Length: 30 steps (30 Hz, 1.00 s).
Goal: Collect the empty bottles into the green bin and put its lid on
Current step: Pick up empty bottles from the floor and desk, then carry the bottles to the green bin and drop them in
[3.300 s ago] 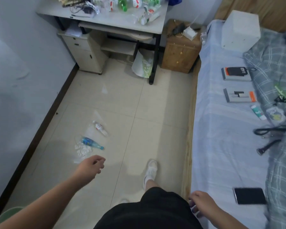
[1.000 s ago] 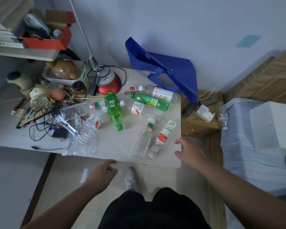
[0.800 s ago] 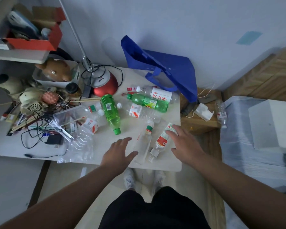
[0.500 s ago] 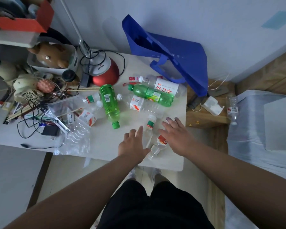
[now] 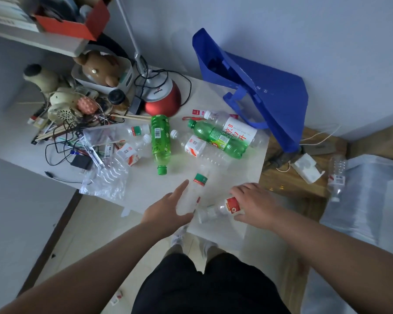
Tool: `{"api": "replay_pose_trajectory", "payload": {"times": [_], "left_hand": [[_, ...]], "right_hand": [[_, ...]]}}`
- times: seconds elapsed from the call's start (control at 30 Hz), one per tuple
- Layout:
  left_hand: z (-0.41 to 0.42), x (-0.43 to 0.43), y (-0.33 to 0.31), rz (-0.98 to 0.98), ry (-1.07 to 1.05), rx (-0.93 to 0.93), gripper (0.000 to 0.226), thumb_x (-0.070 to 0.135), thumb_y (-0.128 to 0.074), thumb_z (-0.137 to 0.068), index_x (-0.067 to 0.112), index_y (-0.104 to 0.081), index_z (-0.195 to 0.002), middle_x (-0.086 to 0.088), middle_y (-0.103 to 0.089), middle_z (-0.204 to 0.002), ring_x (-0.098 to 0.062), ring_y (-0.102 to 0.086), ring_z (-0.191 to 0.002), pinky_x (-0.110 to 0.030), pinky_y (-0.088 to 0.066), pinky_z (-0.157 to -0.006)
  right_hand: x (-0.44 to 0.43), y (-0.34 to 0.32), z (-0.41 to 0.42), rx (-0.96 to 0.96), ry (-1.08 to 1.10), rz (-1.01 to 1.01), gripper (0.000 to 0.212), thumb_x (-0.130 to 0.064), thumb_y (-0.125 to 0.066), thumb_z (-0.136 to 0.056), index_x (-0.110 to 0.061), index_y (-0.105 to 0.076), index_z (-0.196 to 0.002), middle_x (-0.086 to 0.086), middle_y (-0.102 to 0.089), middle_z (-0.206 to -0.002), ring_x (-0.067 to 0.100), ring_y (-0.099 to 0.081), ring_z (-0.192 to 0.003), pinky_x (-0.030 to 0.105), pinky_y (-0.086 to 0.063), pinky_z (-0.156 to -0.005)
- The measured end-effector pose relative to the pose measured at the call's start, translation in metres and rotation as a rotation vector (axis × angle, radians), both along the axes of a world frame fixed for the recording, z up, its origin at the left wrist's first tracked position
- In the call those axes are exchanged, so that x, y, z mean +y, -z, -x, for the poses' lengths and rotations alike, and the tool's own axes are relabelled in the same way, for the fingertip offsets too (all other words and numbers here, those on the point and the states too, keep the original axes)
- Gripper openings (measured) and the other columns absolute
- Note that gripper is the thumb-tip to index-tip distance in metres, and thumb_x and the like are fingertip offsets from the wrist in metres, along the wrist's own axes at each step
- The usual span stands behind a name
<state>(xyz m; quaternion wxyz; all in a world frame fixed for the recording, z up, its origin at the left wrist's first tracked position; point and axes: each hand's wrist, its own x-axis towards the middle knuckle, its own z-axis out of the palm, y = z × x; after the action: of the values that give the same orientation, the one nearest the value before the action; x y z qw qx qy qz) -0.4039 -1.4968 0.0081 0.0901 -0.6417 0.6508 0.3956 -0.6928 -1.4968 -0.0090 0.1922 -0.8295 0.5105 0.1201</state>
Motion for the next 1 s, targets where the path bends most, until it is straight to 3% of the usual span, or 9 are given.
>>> {"api": "replay_pose_trajectory", "payload": {"times": [0.07,0.17,0.27,0.37,0.47,0.57,0.7,0.87,1.0], "left_hand": [[-0.010,0.018,-0.011,0.008,-0.079,0.048,0.099,0.070,-0.061,-0.071,0.073,0.006,-0.143,0.012,-0.055,-0.146,-0.019,-0.064,-0.113,-0.030,-0.050,-0.074],[-0.030,0.051,-0.023,0.017,-0.318,0.154,0.104,0.073,-0.067,-0.067,0.066,-0.002,-0.148,0.018,-0.056,-0.139,-0.012,-0.065,-0.109,-0.031,-0.056,-0.082],[-0.049,0.091,-0.025,0.019,-0.574,0.262,0.103,0.072,-0.071,-0.064,0.054,-0.020,-0.151,0.024,-0.057,-0.131,-0.006,-0.065,-0.107,-0.037,-0.060,-0.084],[-0.072,0.137,-0.020,0.022,-0.820,0.359,0.090,0.061,-0.078,-0.068,0.044,-0.039,-0.147,0.017,-0.064,-0.131,-0.010,-0.071,-0.103,-0.044,-0.062,-0.085],[-0.096,0.186,-0.011,0.022,-1.021,0.384,0.080,0.044,-0.082,-0.077,0.039,-0.042,-0.147,0.012,-0.063,-0.135,-0.009,-0.074,-0.098,-0.045,-0.061,-0.087],[-0.122,0.242,-0.003,0.050,-1.198,0.400,0.077,0.036,-0.082,-0.081,0.034,-0.043,-0.147,0.007,-0.062,-0.135,-0.010,-0.073,-0.098,-0.046,-0.061,-0.088],[-0.156,0.319,0.004,0.109,-1.427,0.467,0.063,0.031,-0.083,-0.081,0.046,-0.050,-0.132,0.009,-0.065,-0.126,-0.003,-0.074,-0.087,-0.034,-0.061,-0.075],[-0.197,0.422,0.017,0.091,-1.672,0.541,0.062,0.030,-0.083,-0.079,0.064,-0.050,-0.119,0.007,-0.071,-0.115,-0.009,-0.073,-0.095,-0.035,-0.058,-0.079],[-0.208,0.486,0.019,0.091,-1.881,0.532,0.067,0.030,-0.081,-0.082,0.046,-0.046,-0.136,0.002,-0.072,-0.119,-0.013,-0.072,-0.099,-0.042,-0.057,-0.088]], "right_hand": [[0.000,-0.010,0.006,-0.072,0.049,-0.073,0.063,-0.060,-0.074,-0.069,-0.028,-0.048,-0.117,-0.005,-0.064,-0.112,0.019,-0.058,-0.105,0.029,-0.038,-0.079],[0.003,-0.019,0.005,-0.158,0.191,-0.174,0.072,-0.071,-0.073,-0.065,-0.036,-0.044,-0.121,-0.009,-0.062,-0.112,0.012,-0.059,-0.095,0.025,-0.039,-0.072],[0.009,-0.021,-0.011,-0.288,0.394,-0.314,0.081,-0.073,-0.073,-0.063,-0.040,-0.042,-0.130,-0.019,-0.056,-0.113,0.003,-0.054,-0.095,0.021,-0.042,-0.076],[0.017,-0.017,-0.040,-0.440,0.527,-0.444,0.077,-0.061,-0.080,-0.065,-0.036,-0.050,-0.131,-0.020,-0.058,-0.116,0.002,-0.059,-0.102,0.020,-0.044,-0.083],[0.024,-0.016,-0.074,-0.453,0.500,-0.492,0.053,-0.059,-0.080,-0.065,-0.034,-0.060,-0.107,-0.011,-0.067,-0.099,0.005,-0.065,-0.092,0.020,-0.047,-0.074],[0.035,-0.018,-0.116,-0.400,0.399,-0.522,0.048,-0.065,-0.075,-0.064,-0.033,-0.059,-0.097,-0.007,-0.068,-0.092,0.008,-0.066,-0.083,0.026,-0.053,-0.073],[0.056,-0.020,-0.180,-0.330,0.313,-0.529,0.045,-0.068,-0.071,-0.066,-0.035,-0.057,-0.093,-0.006,-0.065,-0.086,0.010,-0.064,-0.075,0.027,-0.050,-0.068],[0.095,-0.027,-0.273,-0.251,0.182,-0.528,0.049,-0.064,-0.071,-0.067,-0.034,-0.057,-0.104,-0.007,-0.068,-0.092,0.009,-0.066,-0.081,0.027,-0.051,-0.068],[0.125,-0.035,-0.339,-0.184,0.034,-0.537,0.043,-0.057,-0.075,-0.070,-0.032,-0.057,-0.100,-0.004,-0.068,-0.093,0.011,-0.066,-0.081,0.026,-0.047,-0.064]]}}
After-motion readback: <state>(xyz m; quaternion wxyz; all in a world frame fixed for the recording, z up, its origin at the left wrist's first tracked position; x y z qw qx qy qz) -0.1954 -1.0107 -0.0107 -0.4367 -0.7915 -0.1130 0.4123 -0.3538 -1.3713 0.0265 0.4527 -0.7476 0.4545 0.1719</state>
